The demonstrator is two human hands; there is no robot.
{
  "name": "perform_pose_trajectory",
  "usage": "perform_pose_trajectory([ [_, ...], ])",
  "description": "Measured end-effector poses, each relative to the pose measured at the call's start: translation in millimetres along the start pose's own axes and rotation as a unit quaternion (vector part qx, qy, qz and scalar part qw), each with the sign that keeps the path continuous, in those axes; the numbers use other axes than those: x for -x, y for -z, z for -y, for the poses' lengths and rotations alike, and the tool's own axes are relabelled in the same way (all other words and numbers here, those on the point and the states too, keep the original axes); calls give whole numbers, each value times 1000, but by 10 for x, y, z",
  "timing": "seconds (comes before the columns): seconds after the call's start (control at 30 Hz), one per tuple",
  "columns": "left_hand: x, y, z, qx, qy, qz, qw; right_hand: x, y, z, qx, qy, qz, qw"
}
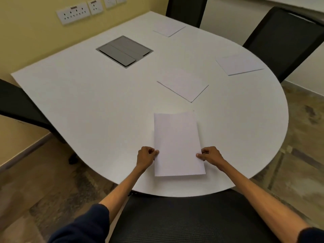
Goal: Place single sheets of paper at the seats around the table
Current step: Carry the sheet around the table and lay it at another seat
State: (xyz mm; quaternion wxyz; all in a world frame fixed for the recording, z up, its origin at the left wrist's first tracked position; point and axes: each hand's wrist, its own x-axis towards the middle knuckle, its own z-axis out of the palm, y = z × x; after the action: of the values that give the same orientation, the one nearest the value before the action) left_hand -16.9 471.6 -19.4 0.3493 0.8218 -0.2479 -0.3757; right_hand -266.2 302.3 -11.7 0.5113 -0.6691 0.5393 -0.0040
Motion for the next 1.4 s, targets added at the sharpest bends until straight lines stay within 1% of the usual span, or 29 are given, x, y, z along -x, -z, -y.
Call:
perform_pose_trajectory([
  [0.17,-91,-131,179,-46,16,19,999,-73,-167,-134,80,-38,21,996],
  [0.27,-134,-180,241,-68,12,24,997,-91,-240,-213,110,-52,14,992],
  [0.5,-209,-208,238,-88,-2,27,996,-129,-288,-226,129,-62,-8,990],
  [0.63,-212,-232,217,-141,-32,11,989,-113,-325,-269,144,-46,-30,988],
  [0.73,-212,-240,195,-202,-50,-11,978,-92,-360,-317,160,-40,-52,985],
  [0.87,-227,-233,204,-304,-90,-47,947,-76,-348,-324,179,-52,-75,980],
  [0.93,-245,-241,198,-332,-110,-49,936,-90,-325,-290,195,-55,-84,976],
  [1.0,-269,-233,184,-337,-135,-26,931,-112,-312,-253,222,-41,-88,970],
  [1.1,-339,-192,171,-367,-168,47,914,-142,-320,-210,248,9,-98,964],
  [1.17,-386,-175,172,-390,-175,100,899,-160,-338,-194,267,42,-82,959],
  [1.23,-428,-172,179,-410,-175,142,883,-174,-365,-188,299,60,-50,951],
  [1.33,-472,-175,204,-425,-178,162,873,-196,-405,-199,349,68,-15,935],
  [1.4,-492,-175,220,-422,-181,161,873,-212,-411,-211,353,65,-9,933],
])
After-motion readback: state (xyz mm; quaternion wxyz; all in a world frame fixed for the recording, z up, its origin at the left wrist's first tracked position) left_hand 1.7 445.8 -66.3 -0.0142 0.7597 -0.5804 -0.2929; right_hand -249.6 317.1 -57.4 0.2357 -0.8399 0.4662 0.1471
